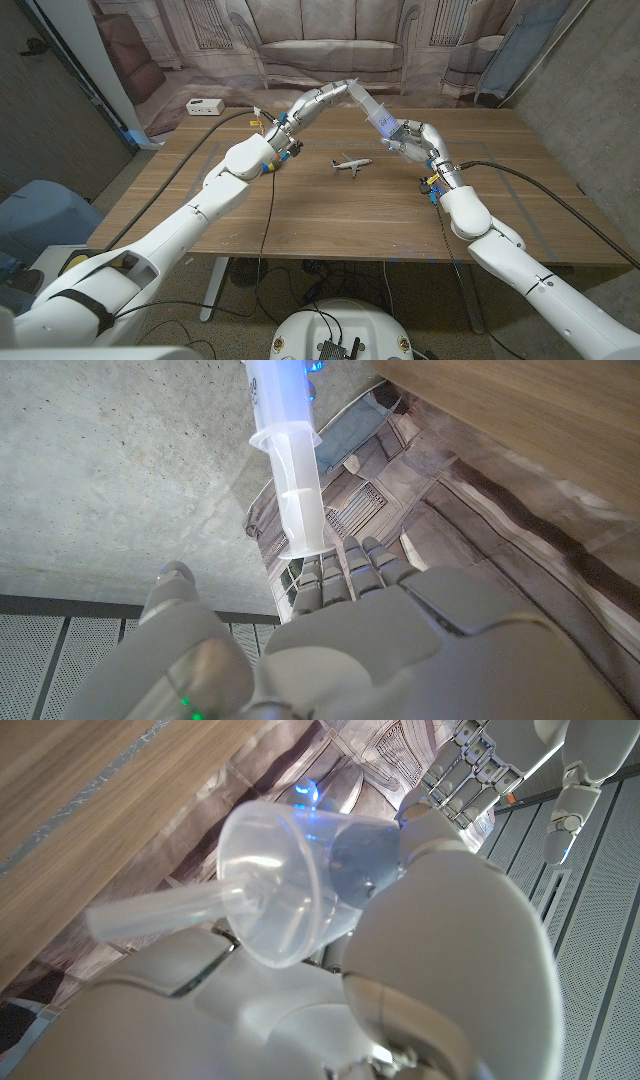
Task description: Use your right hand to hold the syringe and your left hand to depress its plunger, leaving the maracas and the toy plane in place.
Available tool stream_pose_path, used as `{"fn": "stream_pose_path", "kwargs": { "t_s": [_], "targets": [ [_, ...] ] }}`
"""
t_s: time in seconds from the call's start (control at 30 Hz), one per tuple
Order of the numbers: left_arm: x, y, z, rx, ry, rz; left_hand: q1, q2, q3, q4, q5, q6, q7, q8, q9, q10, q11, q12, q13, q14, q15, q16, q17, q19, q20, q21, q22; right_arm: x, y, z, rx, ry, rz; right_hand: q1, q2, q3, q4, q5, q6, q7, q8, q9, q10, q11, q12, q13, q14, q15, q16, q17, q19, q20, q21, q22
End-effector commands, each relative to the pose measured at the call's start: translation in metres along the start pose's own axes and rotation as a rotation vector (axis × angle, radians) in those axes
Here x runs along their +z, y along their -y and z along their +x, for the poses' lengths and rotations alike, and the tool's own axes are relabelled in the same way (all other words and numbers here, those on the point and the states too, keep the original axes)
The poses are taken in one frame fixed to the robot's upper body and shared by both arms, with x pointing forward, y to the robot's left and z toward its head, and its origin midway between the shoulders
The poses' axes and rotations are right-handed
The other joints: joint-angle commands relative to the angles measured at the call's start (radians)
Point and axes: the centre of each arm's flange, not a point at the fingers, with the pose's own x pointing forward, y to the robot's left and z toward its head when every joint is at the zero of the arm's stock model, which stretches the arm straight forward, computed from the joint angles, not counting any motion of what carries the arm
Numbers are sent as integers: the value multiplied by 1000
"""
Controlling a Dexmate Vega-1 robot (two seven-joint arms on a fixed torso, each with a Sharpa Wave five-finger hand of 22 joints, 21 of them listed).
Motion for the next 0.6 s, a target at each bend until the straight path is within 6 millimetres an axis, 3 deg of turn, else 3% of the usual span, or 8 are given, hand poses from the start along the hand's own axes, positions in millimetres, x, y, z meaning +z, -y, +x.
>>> {"fn": "stream_pose_path", "kwargs": {
  "t_s": [0.03, 0.6],
  "targets": [
    [-2, 8, 2, -27, -1, -14, 6, 2, -2, -1, 0, 1, -3, 5, 3, 12, 1, 6, 4, 0, 2, 0, 2, 1, 5, -1, 4, 1, 0, 3, 4, -3, -13, -89, 177, 197, 192, 6, 3, -4, 2, 2, 17, 10, 3, 5, -1, -41, -1, 4, -6, -37, 9, 2],
    [-3, 10, 3, -38, -7, -11, 7, 2, -3, -1, 0, 1, -2, 5, 3, 11, -2, 6, 4, 1, 2, 0, 2, 1, 5, -1, 4, 0, 0, 8, 9, 1, -7, -89, 176, 198, 190, 7, 4, -4, 3, 2, 21, 12, 5, 6, -2, -42, 0, 8, -9, -37, 20, 2]
  ]
}}
